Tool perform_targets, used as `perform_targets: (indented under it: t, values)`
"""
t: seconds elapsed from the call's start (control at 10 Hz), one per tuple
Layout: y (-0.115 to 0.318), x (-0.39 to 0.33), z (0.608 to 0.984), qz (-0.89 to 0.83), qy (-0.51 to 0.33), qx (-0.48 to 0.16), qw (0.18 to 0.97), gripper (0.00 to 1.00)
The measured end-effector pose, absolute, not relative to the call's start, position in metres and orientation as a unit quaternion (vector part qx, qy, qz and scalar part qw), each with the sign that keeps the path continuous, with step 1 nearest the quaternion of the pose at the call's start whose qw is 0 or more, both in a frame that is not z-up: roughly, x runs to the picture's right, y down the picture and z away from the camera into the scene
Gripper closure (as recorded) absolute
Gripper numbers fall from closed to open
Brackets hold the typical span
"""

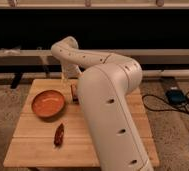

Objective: Place the pepper in the ceramic cup

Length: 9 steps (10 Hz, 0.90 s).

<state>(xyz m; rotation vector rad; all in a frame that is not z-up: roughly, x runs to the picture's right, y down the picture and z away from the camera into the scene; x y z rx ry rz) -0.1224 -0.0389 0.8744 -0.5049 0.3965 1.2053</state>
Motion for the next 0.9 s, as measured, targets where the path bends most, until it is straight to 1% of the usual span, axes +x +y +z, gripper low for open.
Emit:
perform_targets:
  t: [0.3,0.6,0.9]
  values:
    - [-0.013,-0.147,0.848,0.536,0.169,-0.231,0.794,0.20]
    - [0.054,-0.170,0.812,0.525,0.171,-0.249,0.795,0.20]
    - [0.125,-0.169,0.810,0.530,0.200,-0.288,0.772,0.20]
